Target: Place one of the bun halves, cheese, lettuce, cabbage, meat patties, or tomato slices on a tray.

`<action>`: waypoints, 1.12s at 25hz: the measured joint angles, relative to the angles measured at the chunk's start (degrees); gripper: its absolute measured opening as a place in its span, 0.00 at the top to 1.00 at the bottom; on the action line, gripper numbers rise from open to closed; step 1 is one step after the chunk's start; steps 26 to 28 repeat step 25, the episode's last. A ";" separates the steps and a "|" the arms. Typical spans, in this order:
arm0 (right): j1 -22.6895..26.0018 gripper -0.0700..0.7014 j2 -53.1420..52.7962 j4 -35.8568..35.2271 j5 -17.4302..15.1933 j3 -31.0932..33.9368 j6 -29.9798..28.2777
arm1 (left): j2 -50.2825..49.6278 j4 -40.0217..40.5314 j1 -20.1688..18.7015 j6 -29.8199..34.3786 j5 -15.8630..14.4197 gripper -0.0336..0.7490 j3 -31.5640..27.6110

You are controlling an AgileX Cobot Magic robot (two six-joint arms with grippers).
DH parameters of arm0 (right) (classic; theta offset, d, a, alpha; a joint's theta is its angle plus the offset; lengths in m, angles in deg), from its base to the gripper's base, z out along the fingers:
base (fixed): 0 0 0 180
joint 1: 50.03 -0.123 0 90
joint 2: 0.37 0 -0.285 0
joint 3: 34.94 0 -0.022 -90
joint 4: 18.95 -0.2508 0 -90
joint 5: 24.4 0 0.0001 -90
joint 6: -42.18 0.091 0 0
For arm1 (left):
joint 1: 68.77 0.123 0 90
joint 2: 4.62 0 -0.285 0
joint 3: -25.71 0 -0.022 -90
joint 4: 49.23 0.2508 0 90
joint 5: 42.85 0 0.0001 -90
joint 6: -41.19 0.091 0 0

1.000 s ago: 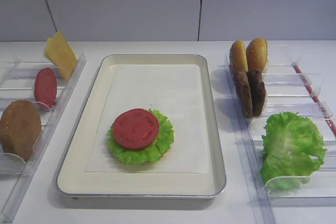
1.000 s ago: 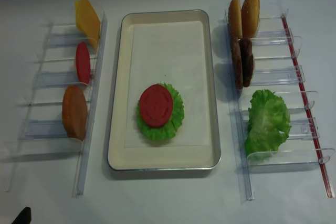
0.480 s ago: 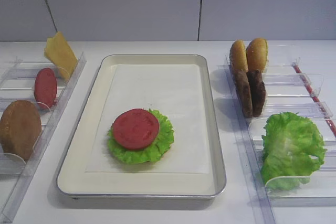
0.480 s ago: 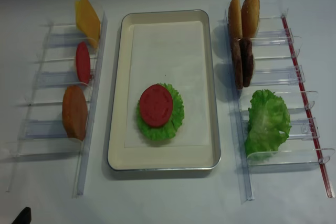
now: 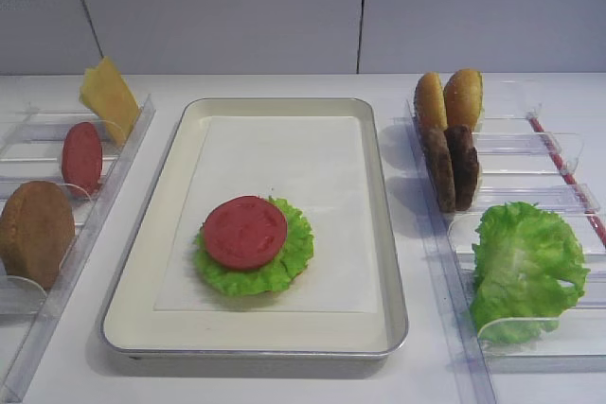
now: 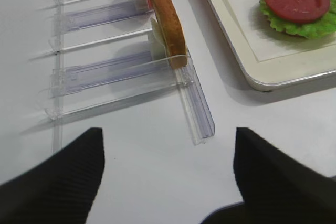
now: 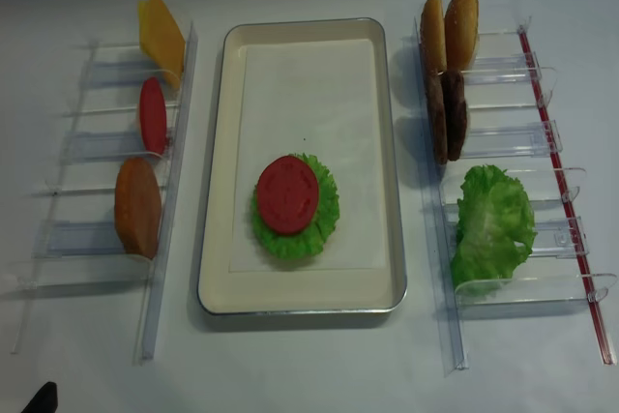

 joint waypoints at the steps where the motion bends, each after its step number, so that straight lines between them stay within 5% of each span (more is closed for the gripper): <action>1: 0.00 0.27 0.00 0.00 0.00 0.00 0.00 | 0.00 0.00 0.00 0.00 0.00 0.34 0.00; 28: 0.00 0.27 0.00 0.00 0.00 0.00 0.11 | 0.00 0.00 2.31 0.00 0.00 0.34 0.00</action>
